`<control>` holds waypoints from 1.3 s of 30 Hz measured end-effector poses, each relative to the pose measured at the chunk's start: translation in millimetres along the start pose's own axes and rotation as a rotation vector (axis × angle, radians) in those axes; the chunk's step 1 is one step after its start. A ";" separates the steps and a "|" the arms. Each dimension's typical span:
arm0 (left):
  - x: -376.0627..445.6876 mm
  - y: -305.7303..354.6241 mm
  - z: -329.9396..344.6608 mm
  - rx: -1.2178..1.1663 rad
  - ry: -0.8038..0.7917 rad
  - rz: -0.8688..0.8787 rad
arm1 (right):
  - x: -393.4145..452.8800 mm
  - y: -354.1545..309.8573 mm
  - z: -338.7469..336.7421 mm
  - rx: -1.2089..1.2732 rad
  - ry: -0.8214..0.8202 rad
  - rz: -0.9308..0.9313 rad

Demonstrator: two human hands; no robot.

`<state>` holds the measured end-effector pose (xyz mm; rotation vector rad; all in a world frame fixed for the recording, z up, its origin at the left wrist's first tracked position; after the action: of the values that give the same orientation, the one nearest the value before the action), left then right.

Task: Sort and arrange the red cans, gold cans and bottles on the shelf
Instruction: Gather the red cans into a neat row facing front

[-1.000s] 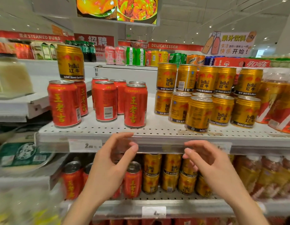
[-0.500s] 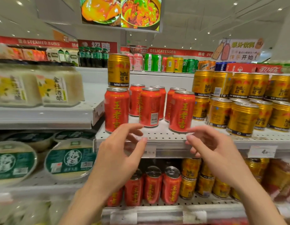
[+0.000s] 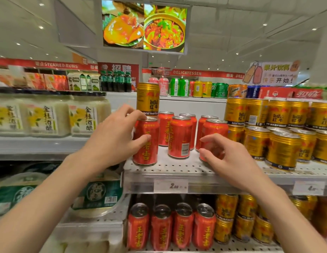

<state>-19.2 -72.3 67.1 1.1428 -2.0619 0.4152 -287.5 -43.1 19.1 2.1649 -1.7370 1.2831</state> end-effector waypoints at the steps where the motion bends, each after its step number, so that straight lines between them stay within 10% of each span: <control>1: 0.8 -4.4 1.9 -0.032 -0.014 -0.007 | 0.4 -1.6 0.5 -0.008 -0.005 -0.010; 16: 3.0 -17.6 4.4 -0.242 0.024 -0.039 | 123.3 -86.8 25.4 0.163 0.122 -0.281; 23: 3.5 -18.9 6.6 -0.244 0.015 -0.047 | 146.1 -96.1 42.4 0.302 -0.041 -0.176; 39: -9.9 -5.1 8.2 -0.209 0.194 -0.015 | 77.0 -70.5 -22.5 0.484 0.162 0.031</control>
<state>-15.3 -74.0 54.0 0.9543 -1.8775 0.2832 -240.4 -65.4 112.3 2.1751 -1.5207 1.9970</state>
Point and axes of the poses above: each hand's wrist, its own x-axis towards the middle knuckle, its own z-axis out of the palm, y = z × x, the point moved 4 cm from there along x, towards the middle knuckle, and after that the axes turned 1 degree about y, right-handed, at the moved point
